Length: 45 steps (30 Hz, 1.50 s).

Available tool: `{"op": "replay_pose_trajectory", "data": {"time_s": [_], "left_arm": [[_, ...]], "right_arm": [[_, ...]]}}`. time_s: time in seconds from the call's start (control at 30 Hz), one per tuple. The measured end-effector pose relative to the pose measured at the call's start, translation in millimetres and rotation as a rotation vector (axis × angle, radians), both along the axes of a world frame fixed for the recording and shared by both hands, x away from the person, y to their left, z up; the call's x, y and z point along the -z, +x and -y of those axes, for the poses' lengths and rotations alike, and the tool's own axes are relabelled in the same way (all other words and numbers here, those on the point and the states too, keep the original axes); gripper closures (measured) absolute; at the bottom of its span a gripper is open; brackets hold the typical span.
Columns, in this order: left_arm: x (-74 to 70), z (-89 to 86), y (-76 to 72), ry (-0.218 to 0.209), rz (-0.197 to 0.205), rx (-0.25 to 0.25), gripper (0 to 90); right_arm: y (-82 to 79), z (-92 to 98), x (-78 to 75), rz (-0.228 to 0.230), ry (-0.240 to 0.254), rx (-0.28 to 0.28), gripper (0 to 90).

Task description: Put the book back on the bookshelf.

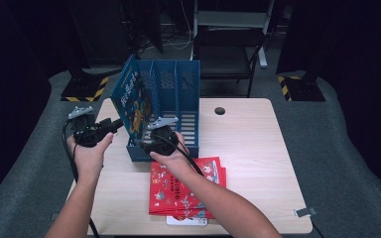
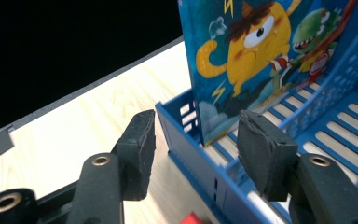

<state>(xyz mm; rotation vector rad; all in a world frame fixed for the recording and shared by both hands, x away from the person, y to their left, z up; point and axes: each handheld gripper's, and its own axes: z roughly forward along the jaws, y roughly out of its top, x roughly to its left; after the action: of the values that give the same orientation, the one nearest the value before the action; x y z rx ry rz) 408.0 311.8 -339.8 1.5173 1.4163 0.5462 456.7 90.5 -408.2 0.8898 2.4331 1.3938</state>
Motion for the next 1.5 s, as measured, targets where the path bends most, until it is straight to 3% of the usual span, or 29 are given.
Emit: {"op": "replay_pose_trajectory", "data": {"time_s": [0.2, 0.43, 0.57, 0.67, 0.73, 0.83, 1.03, 1.1, 1.27, 1.4, 1.5], "left_arm": [[18.2, 1.6, -12.4, 0.021, -0.006, 0.027, 49.0], [36.6, 8.8, -27.9, 0.033, -0.014, 0.080, 49.3], [45.4, 14.1, -35.3, 0.034, -0.006, 0.109, 49.1], [53.2, 19.2, -39.2, 0.048, -0.040, 0.160, 52.6], [60.7, 22.8, -41.5, 0.072, -0.042, 0.188, 53.8], [68.3, 26.5, -43.5, 0.050, -0.047, 0.233, 54.6], [77.3, 35.4, -47.0, 0.086, 0.002, 0.276, 54.1], [80.3, 38.9, -49.2, 0.103, 0.031, 0.284, 49.6], [86.3, 44.5, -55.4, 0.056, -0.016, 0.306, 47.6], [88.7, 49.1, -60.0, 0.103, -0.024, 0.326, 47.5], [92.7, 53.0, -63.4, 0.127, 0.002, 0.352, 47.0]], "right_arm": [[-13.6, 15.5, 7.8, 0.024, -0.004, 0.015, 45.2], [-31.6, 36.3, 15.9, 0.015, -0.020, -0.014, 44.9], [-46.3, 48.1, 20.4, 0.033, -0.043, -0.033, 44.9], [-54.9, 55.3, 24.9, 0.034, -0.054, -0.033, 45.2], [-59.0, 60.2, 28.4, 0.033, -0.051, -0.031, 45.7], [-63.0, 66.5, 31.3, 0.021, -0.054, -0.028, 46.7], [-68.9, 79.6, 34.1, 0.009, -0.042, -0.009, 47.3], [-72.5, 86.7, 35.5, 0.014, -0.050, -0.005, 47.3], [-82.1, 104.5, 38.5, 0.007, -0.051, 0.008, 47.3], [-85.1, 120.2, 39.5, -0.005, -0.055, 0.012, 47.1], [-90.1, 129.5, 40.4, -0.023, -0.060, 0.025, 47.2]]}}
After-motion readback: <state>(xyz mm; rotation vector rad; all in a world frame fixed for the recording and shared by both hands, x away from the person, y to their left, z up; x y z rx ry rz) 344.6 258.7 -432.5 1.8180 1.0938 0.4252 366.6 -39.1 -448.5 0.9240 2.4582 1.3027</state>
